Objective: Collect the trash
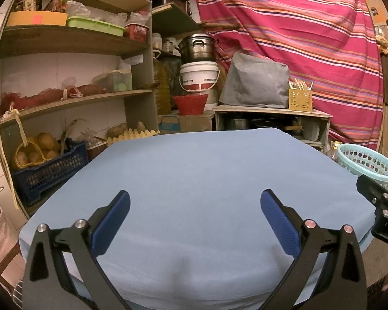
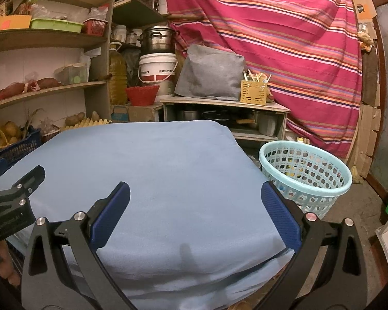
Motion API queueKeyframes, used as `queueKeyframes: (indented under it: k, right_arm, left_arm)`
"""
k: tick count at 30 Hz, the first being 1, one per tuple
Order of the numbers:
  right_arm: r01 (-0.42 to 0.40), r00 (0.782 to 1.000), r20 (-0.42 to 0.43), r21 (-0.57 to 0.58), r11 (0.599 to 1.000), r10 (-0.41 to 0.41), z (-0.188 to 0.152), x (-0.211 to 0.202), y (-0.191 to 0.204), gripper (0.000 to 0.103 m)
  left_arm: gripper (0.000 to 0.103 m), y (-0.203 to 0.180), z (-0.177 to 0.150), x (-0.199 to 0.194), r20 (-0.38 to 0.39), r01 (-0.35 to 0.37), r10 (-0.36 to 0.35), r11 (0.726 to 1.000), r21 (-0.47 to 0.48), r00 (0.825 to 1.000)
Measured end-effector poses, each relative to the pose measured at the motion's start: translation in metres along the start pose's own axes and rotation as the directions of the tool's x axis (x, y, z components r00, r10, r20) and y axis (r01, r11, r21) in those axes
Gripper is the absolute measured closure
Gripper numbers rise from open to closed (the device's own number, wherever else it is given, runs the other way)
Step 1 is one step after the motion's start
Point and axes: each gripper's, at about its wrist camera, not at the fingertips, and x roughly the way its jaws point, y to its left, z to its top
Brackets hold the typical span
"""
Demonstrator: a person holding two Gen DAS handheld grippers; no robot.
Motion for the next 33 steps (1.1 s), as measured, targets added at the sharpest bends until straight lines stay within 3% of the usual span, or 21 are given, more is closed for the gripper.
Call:
queueKeyframes:
  k: [33]
  right_arm:
    - [0.001,1.0,0.001,-0.009,1.0,-0.001,-0.0027,0.0009,-0.0012,0.004]
  left_arm:
    - [0.004,-0.0004,0.0016,-0.0005,0.008,-0.003,0.003,1.0,0.0,1.0]
